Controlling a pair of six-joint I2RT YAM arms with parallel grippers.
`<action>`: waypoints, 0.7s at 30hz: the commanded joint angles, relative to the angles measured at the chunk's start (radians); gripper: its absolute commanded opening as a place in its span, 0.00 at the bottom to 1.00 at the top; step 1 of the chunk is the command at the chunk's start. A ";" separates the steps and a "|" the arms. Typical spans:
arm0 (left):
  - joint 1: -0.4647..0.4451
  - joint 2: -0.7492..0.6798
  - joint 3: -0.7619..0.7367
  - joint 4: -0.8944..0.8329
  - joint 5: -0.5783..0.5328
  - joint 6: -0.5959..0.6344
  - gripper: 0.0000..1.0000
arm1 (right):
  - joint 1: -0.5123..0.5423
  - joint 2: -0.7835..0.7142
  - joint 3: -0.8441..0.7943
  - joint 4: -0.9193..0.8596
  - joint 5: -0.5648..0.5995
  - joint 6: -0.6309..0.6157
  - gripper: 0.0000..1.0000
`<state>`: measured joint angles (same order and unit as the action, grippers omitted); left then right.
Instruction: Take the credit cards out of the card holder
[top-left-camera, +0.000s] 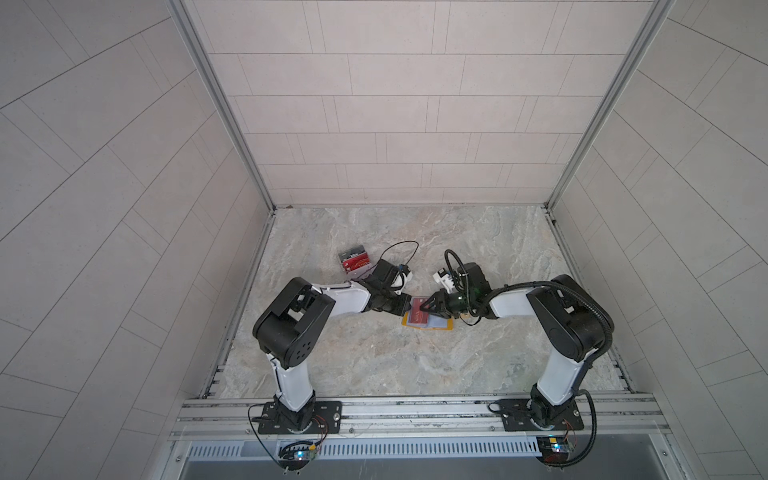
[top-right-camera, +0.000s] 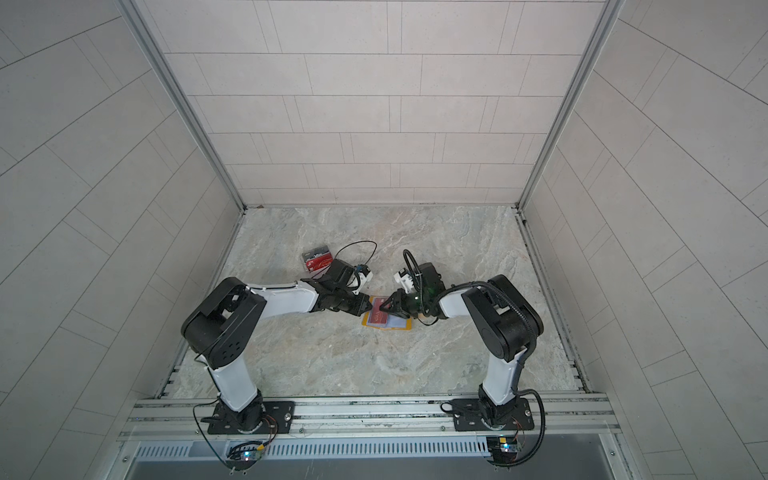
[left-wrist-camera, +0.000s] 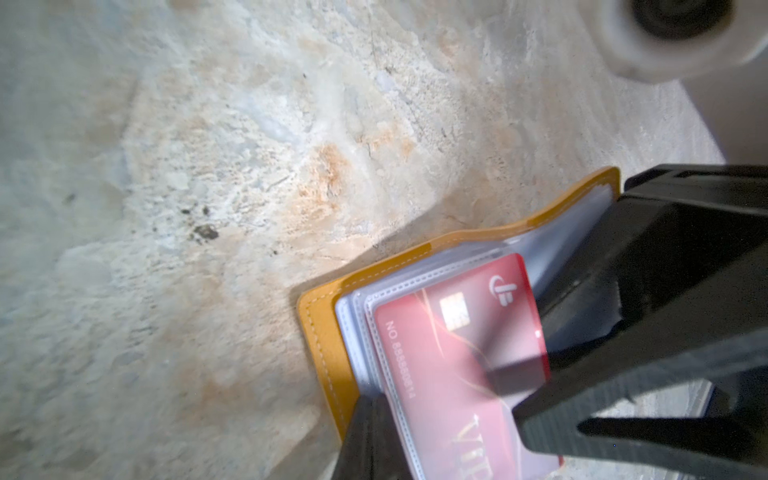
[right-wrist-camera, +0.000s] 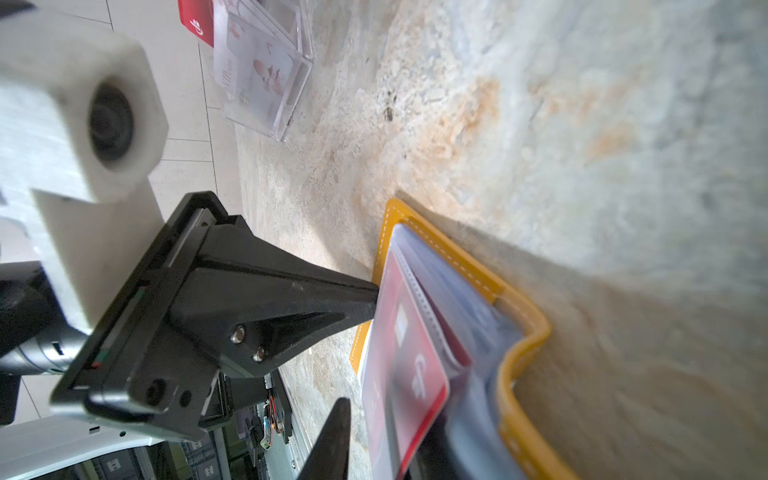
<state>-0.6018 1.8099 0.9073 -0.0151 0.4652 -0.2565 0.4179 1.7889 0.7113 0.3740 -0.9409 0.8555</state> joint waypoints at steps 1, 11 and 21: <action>-0.025 0.072 -0.030 -0.108 -0.038 0.011 0.03 | -0.006 -0.042 -0.016 0.101 -0.045 0.043 0.24; -0.025 0.072 -0.029 -0.111 -0.041 0.013 0.04 | -0.037 -0.075 -0.063 0.175 -0.061 0.086 0.23; -0.024 0.065 -0.025 -0.118 -0.045 0.016 0.03 | -0.065 -0.119 -0.086 0.154 -0.066 0.074 0.20</action>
<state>-0.6071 1.8137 0.9112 -0.0116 0.4629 -0.2558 0.3599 1.7100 0.6277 0.5045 -0.9897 0.9257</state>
